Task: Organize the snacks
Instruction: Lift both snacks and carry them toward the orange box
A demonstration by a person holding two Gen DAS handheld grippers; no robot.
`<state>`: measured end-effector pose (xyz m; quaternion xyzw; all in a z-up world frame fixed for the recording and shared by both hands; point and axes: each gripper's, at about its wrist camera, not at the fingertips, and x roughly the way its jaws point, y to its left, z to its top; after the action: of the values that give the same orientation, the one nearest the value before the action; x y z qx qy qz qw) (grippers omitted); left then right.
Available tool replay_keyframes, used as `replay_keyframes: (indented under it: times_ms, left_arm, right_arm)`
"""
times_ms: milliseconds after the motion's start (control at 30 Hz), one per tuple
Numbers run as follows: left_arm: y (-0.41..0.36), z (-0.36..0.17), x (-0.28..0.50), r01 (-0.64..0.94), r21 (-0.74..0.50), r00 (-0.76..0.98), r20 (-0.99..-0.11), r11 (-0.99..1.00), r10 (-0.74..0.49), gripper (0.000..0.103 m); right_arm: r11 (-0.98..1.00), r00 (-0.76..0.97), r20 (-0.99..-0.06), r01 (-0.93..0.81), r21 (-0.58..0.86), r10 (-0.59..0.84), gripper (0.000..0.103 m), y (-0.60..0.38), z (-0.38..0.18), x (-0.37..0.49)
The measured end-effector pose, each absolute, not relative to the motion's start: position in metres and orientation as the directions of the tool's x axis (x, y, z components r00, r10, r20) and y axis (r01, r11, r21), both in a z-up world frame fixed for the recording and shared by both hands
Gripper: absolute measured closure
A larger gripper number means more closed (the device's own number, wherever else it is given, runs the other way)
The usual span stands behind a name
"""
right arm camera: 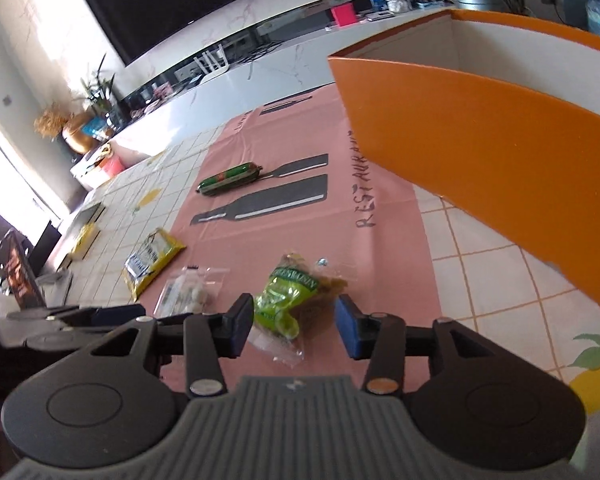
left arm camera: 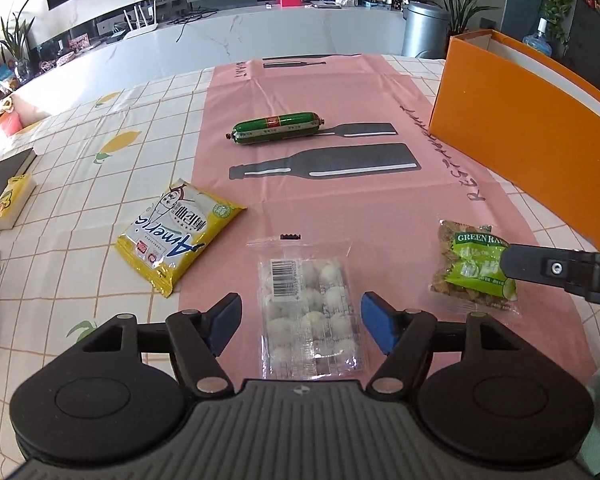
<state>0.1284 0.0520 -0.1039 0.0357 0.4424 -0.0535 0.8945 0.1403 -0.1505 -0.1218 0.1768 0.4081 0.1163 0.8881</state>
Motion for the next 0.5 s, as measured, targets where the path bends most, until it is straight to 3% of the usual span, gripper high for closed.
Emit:
replay_keyframes:
  times_ms: [300, 500]
  left_arm:
    - [0.046, -0.115, 0.129, 0.125, 0.071, 0.623, -0.782, 0.99, -0.023, 0.017]
    - [0.047, -0.12, 0.129, 0.117, 0.033, 0.617, -0.786, 0.993, -0.046, 0.018]
  right_arm:
    - [0.913, 0.619, -0.706, -0.043, 0.406, 0.344, 0.055, -0.136, -0.14, 0.157]
    - [0.932, 0.622, -0.709, -0.099, 0.349, 0.332, 0.056, -0.125, -0.143, 0.155]
